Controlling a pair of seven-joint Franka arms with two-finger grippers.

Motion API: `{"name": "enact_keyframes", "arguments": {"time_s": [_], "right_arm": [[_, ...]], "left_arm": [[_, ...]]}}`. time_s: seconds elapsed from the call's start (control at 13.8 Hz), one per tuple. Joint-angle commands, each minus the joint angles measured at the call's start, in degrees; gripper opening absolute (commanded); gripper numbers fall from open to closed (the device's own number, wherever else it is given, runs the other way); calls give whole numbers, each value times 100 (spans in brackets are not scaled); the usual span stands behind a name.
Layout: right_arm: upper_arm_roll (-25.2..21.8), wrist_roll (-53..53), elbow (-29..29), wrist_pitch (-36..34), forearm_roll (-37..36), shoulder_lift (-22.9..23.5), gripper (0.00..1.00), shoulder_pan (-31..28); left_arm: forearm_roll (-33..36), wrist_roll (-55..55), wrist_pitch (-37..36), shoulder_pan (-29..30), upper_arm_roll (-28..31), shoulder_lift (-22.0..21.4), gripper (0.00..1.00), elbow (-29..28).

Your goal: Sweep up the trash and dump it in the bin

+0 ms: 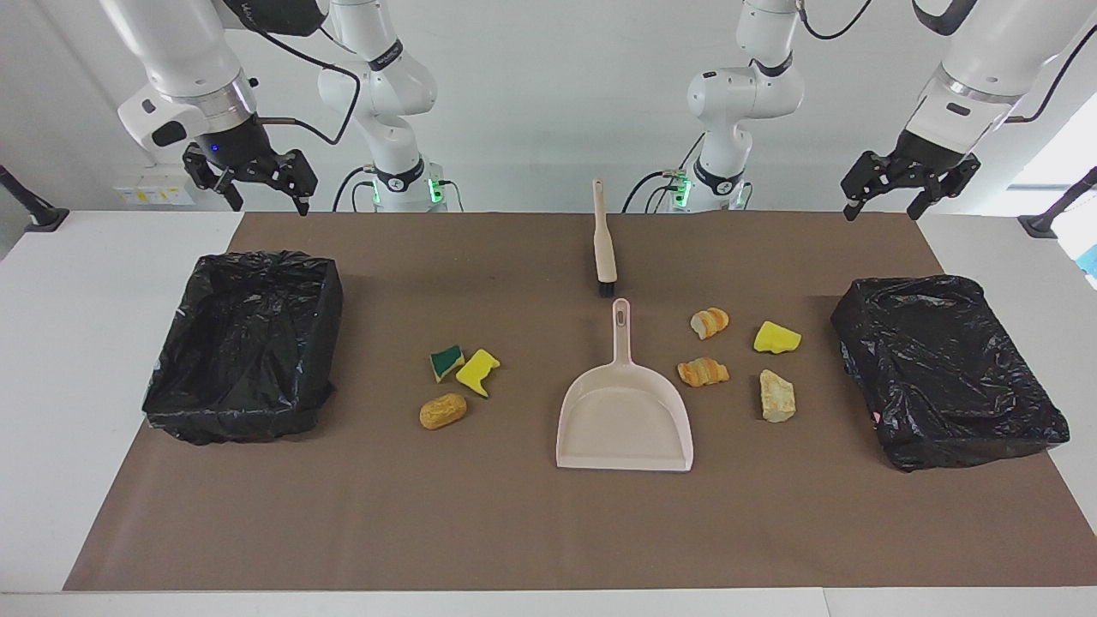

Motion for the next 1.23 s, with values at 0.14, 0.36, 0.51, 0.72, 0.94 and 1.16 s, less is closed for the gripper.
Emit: {"name": "enact_keyframes", "arguments": {"time_s": [0.14,0.36,0.51,0.72,0.94,1.16], "right_arm": [[32,86,-195,-51,18,-178,100,-28],[32,95,-195,71,18,-169,100,-29],[32,95,-195,125,18,-160,100,-29],[32,95,-195,81,18,-169,100,-29],[32,95,-195,72,18,-169,100,-29],[32,95,-195,107,18,-169,100,-20]], "left_arm": [[-98,-27,36,-164,44,-240,100,-353],[-133,-27,334,-383,-27,-381,100,-756],[-142,-27,598,-733,-35,-521,100,-1160],[-309,-421,616,-1454,-35,-942,100,-1968],[-545,-693,555,-2034,-35,-1565,100,-2716],[-722,-1211,616,-2894,-35,-2068,100,-3594]]}}
